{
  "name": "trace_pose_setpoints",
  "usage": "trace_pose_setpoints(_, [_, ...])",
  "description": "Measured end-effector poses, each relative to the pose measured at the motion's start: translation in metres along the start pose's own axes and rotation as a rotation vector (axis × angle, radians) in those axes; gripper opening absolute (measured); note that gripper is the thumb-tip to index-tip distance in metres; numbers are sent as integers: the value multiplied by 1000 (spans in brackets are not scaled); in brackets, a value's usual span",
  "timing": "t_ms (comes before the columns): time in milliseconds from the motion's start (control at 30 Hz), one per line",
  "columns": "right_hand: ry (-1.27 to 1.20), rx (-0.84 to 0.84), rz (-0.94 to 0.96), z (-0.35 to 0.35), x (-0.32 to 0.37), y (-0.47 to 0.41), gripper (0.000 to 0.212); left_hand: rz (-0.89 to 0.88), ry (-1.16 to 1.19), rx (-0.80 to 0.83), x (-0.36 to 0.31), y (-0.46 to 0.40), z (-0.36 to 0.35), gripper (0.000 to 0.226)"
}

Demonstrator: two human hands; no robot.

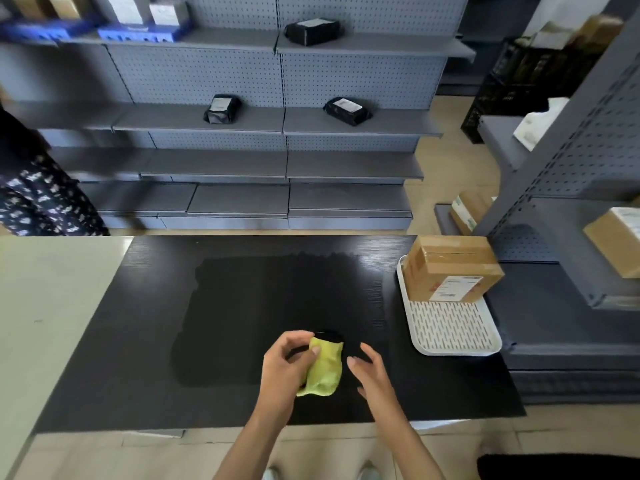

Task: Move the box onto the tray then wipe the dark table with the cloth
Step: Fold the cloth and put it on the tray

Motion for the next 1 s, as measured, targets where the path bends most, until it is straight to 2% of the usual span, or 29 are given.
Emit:
trace_pose_setpoints(100, [-197,101,-127,5,-11,-12,53,13,49,11,-1,2,-14,19])
trace_pose_setpoints(167, [-320,176,-135,4,-12,-18,68,6,64,14,-2,5,-22,15])
trace_pose_setpoints(267, [-414,269,-136,5,-10,-26,84,22,103,5,-2,8,-28,21])
trace_pose_setpoints(367, [-497,318,-131,8,-13,-32,85,26,97,-25,0,10,-29,23])
trace_pose_setpoints(467, [-539,316,-106,14,-13,-34,84,33,73,-124,3,10,-24,20])
trace_pose_setpoints(633, [-339,129,70,30,1,-45,64,138,63,-282,23,3,-18,8])
trace_pose_setpoints(800, [22,66,268,41,30,-57,13,419,265,-143,56,-21,-40,6])
trace_pose_setpoints(900, [123,13,247,55,38,-67,26,547,296,-53,72,-40,-58,17])
trace_pose_setpoints(1000, [136,-72,237,79,48,-72,35,582,270,48,82,-58,-83,23])
Point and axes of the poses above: each hand's wrist, its own y-axis away from the middle knuckle, its own z-axis out of the back of the hand, x = y × z, the point moved 7 cm from there along -y, towards the middle knuckle, and after that the axes turned 8 degrees about -y, right-handed, at the moved point
